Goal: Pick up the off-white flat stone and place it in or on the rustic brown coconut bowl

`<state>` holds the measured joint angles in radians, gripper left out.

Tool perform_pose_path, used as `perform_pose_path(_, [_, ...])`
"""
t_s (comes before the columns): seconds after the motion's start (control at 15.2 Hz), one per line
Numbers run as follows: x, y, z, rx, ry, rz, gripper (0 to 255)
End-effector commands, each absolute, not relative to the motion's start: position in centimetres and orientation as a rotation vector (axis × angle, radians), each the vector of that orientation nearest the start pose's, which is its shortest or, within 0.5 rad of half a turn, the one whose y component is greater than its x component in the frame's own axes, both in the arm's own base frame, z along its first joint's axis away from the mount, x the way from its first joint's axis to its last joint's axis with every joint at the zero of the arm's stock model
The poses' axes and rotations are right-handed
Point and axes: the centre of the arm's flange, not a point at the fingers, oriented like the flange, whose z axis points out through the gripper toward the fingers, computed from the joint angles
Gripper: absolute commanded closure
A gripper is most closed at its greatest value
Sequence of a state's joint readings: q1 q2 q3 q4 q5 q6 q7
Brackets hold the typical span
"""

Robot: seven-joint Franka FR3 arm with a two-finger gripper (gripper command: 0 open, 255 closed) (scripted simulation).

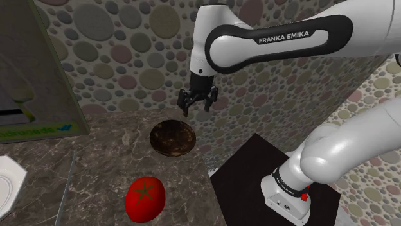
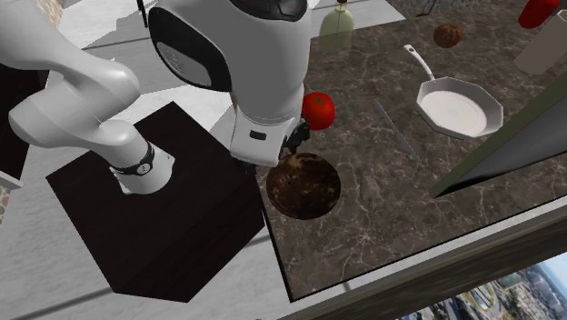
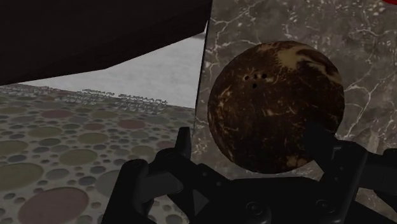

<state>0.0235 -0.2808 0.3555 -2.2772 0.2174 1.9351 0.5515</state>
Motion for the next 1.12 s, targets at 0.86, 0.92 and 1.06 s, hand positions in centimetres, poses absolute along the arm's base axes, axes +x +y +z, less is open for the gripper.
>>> perform_pose_path(0.86, [54.2,30.7,36.4,-2.971,0.642,0.118,0])
perform_pose_path(0.92, [55.1,31.4,35.9,-2.966,0.656,0.115,0])
perform_pose_path(1.06, [56.9,32.8,34.8,-2.954,0.684,0.108,0])
